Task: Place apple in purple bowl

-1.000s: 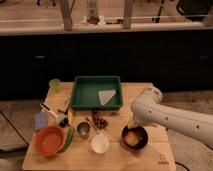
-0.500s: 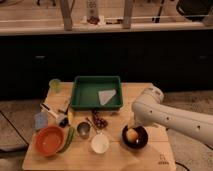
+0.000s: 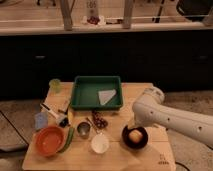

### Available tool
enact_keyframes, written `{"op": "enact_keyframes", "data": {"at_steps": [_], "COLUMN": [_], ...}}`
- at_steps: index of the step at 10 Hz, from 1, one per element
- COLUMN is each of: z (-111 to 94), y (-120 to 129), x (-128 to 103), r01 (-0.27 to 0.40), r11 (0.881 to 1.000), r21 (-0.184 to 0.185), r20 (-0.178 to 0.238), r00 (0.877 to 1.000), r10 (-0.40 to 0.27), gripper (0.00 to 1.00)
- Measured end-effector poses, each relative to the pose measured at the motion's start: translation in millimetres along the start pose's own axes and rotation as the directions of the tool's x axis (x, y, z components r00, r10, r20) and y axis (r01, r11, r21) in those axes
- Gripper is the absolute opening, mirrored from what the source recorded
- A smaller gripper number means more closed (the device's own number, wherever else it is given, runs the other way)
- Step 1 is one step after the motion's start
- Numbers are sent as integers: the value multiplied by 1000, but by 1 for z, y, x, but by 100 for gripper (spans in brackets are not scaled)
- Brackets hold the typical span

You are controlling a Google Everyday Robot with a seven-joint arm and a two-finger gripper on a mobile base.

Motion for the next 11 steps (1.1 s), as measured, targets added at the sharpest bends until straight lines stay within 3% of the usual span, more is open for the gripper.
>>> {"op": "enact_keyframes", "data": {"at_steps": [5, 11], "z": [-2, -7], "y": [-1, -2], "x": [-1, 2], "r01": [17, 32], "r11": [1000, 999], "r21": [2, 31], "r20": [-14, -27], "r00": [1000, 999], "r10": [-17, -31], "gripper": [80, 80]}}
